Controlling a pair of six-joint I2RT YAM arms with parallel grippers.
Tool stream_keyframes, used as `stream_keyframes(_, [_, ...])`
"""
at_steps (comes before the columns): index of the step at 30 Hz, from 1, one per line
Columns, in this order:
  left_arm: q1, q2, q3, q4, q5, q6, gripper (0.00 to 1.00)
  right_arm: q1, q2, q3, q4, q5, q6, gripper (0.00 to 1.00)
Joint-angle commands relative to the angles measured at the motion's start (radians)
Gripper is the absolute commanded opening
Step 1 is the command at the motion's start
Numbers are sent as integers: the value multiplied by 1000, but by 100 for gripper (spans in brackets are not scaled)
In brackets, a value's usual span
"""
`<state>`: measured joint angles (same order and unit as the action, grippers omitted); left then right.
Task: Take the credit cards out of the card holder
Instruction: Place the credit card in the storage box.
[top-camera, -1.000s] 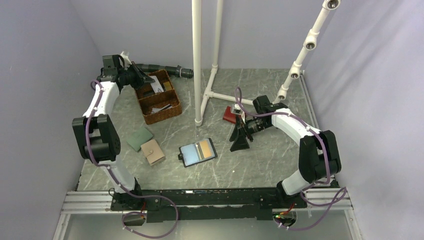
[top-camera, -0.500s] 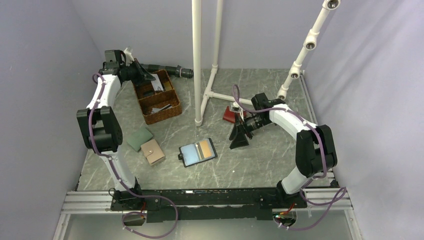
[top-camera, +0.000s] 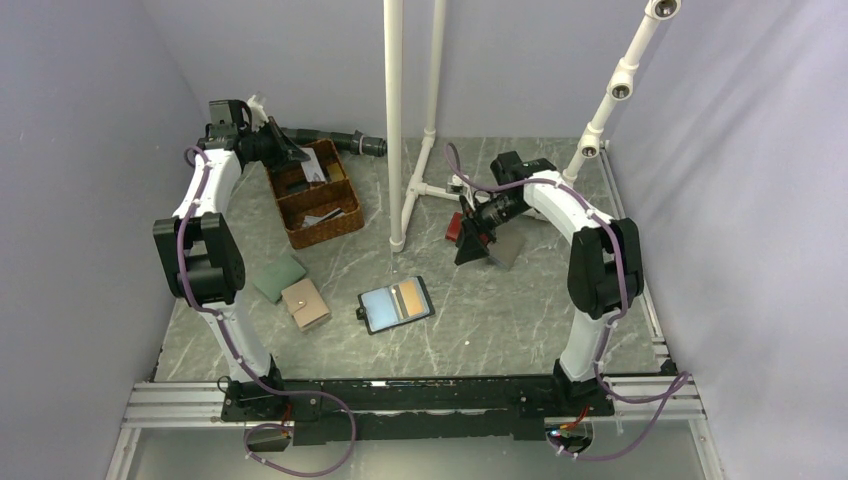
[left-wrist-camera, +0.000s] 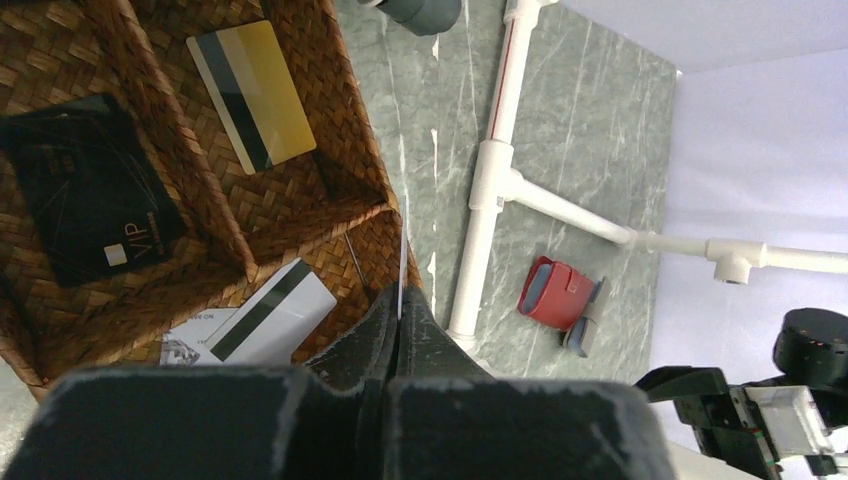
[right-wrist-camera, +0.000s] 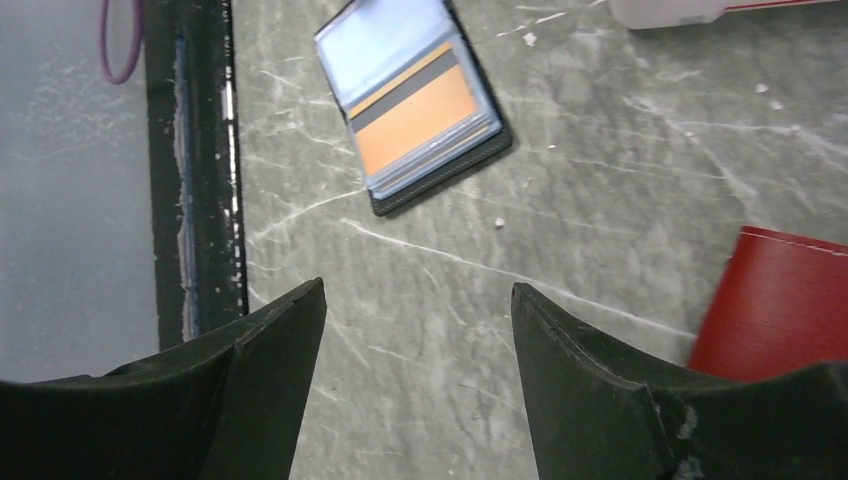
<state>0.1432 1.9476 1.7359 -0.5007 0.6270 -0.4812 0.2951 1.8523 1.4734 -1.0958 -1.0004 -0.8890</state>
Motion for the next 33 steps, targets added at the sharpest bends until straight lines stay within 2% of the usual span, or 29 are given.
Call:
stream_keyframes(1, [2,-41,49,49,-19,55,0,-2,13,105,-28,49,-6,71])
stream_keyframes(5, [2,-42,49,72,-28,86,0,-2,20,104,43,81,35,72])
stream_keyframes(9, [2,-46,0,118,-23,55,0,-2,5,84,107,100,26,73])
stream_keyframes(14, [1,-43,-13,80,-49,77,0,1,37,91,159,128,83,74])
stream_keyframes(17, [1,-52,-17,43,-71,103,0,30,32,109,137,196,66,74])
stream_keyframes(20, [1,-75,-61,63,-98,47,0,57,12,125,88,299,34,76])
stream_keyframes(24, [-3,-90,-89,146,-103,40,0,40,5,154,79,274,-3,78])
stream_keyframes(30, [-2,-69,-59,147,-113,-4,0,40,46,214,100,237,77,77])
stream_keyframes(33, [2,-83,-40,94,-152,58,0,41,59,215,117,237,110,77])
